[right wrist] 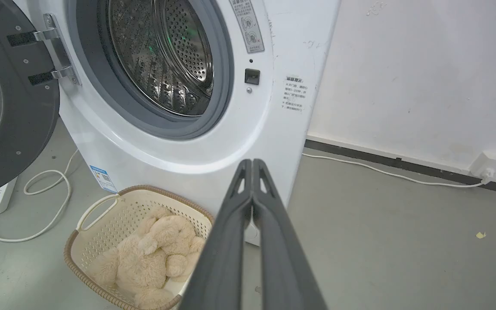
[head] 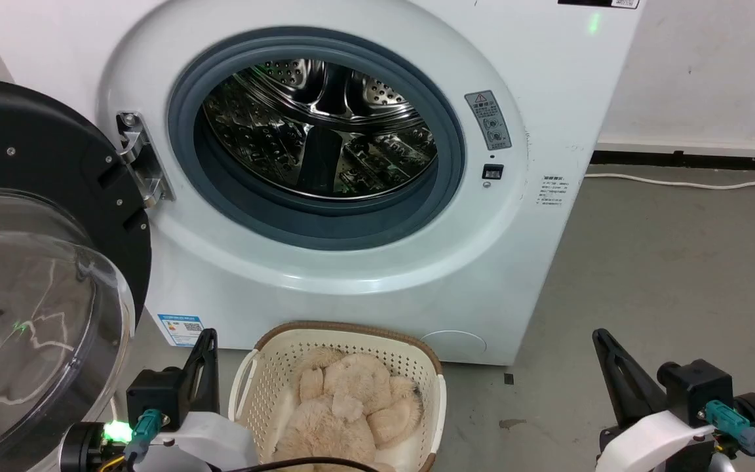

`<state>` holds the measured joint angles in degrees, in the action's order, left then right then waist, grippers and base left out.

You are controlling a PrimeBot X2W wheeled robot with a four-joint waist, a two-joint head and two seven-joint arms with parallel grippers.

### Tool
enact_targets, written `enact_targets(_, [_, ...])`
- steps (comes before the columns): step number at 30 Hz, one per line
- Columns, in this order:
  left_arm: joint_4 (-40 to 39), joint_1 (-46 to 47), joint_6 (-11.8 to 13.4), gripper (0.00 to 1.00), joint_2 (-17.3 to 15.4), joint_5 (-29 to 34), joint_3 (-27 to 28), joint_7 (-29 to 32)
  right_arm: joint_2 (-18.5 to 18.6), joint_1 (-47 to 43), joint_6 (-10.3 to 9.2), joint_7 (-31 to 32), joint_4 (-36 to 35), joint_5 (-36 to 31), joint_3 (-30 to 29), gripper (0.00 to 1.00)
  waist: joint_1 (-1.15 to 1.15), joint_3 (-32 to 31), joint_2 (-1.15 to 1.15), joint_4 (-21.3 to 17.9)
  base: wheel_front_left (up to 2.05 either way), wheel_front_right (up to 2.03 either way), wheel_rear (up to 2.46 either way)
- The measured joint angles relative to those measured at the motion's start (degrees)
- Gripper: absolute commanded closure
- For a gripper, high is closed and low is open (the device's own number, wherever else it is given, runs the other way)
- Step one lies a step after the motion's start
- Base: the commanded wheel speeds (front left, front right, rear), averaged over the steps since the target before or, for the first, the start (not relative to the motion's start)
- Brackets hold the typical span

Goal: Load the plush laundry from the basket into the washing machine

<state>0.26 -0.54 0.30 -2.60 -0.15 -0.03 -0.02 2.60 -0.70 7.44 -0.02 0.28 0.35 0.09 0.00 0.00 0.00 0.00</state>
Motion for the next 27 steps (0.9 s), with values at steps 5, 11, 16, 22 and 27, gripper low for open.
enact_targets(5, [0.0,0.0,0.0,1.00,0.0,0.0,0.0,0.0,0.0,0.0,0.00,0.0,0.0,0.0,0.0,1.00,0.00,0.0,0.00,0.0,0.00,0.00,0.00])
enact_targets(11, [0.0,0.0,0.0,1.00,0.0,0.0,0.0,0.0,0.0,0.0,0.00,0.0,0.0,0.0,0.0,1.00,-0.01,0.0,0.00,0.0,0.00,0.00,0.00])
enact_targets(16, [0.0,0.0,0.0,1.00,0.0,0.0,0.0,0.0,0.0,0.0,0.00,0.0,0.0,0.0,0.0,1.00,0.00,0.0,0.00,0.0,0.00,0.00,0.00])
enact_targets(22, [0.0,0.0,0.0,1.00,0.0,0.0,0.0,0.0,0.0,0.0,0.00,0.0,0.0,0.0,0.0,1.00,0.00,0.0,0.00,0.0,0.00,0.00,0.00])
enact_targets(27, [0.0,0.0,0.0,1.00,0.0,0.0,0.0,0.0,0.0,0.0,0.00,0.0,0.0,0.0,0.0,1.00,0.00,0.0,0.00,0.0,0.00,0.00,0.00])
